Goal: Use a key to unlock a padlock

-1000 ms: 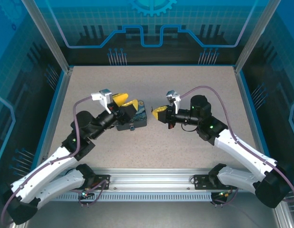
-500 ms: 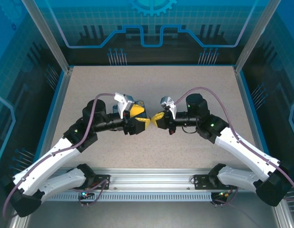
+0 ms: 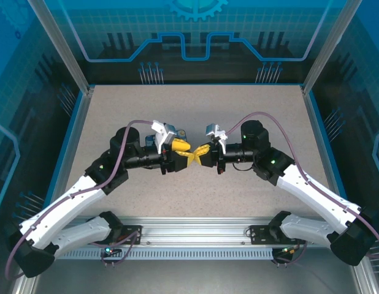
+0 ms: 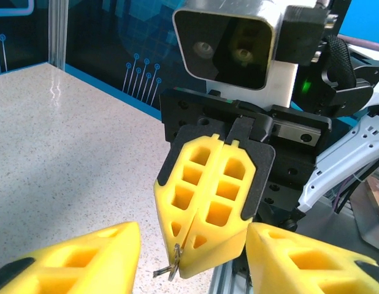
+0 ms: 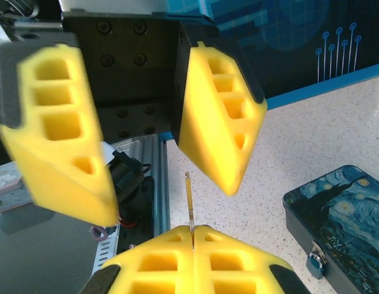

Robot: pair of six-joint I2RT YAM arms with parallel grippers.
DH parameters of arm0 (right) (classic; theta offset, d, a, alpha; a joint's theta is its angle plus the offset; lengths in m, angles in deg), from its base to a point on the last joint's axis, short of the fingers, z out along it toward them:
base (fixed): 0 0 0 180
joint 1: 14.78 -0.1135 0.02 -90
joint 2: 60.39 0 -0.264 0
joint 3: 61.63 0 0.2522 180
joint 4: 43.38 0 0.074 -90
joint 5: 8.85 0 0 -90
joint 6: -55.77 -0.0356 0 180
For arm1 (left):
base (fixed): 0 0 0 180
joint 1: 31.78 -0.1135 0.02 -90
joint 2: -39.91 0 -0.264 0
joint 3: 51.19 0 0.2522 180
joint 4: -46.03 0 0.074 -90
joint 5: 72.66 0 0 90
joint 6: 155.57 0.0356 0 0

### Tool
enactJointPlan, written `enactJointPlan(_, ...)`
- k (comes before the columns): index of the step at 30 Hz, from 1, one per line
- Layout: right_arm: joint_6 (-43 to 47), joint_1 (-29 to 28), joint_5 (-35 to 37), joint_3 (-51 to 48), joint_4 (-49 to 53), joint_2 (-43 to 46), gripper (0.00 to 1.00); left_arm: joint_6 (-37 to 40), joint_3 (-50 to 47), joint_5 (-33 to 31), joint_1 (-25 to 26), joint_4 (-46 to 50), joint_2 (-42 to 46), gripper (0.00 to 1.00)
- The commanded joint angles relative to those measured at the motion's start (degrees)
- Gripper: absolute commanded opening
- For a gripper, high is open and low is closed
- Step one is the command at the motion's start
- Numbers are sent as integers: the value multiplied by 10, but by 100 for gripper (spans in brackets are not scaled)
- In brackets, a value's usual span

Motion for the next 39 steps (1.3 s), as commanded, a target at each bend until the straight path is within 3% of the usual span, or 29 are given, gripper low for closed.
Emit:
enactJointPlan(1, -9, -7, -19, 12, -19, 3, 0, -2, 11, 15, -3, -16, -5, 40)
enactJointPlan(8, -17, -7, -25, 8, -29, 4, 0, -2, 14, 12, -3, -19, -6, 9)
enactJointPlan(11, -23, 2, -30, 0, -38, 13, 7, -6, 14, 8, -3, -25, -3, 0)
enactJointPlan(15, -79, 35, -66, -45, -121, 39, 32, -25, 19, 0, -4, -39, -1, 0)
enactJointPlan(22, -167, 53, -103, -86, -280, 44, 51, -56, 36, 8, -3, -54, -15, 0)
enactJointPlan(28, -183, 36, -109, -80, -316, 15, 51, -58, 41, 9, -3, -57, -23, 0)
enactJointPlan(39, -178, 23, -111, -73, -306, -1, 35, -55, 40, -4, -3, -55, -21, 0)
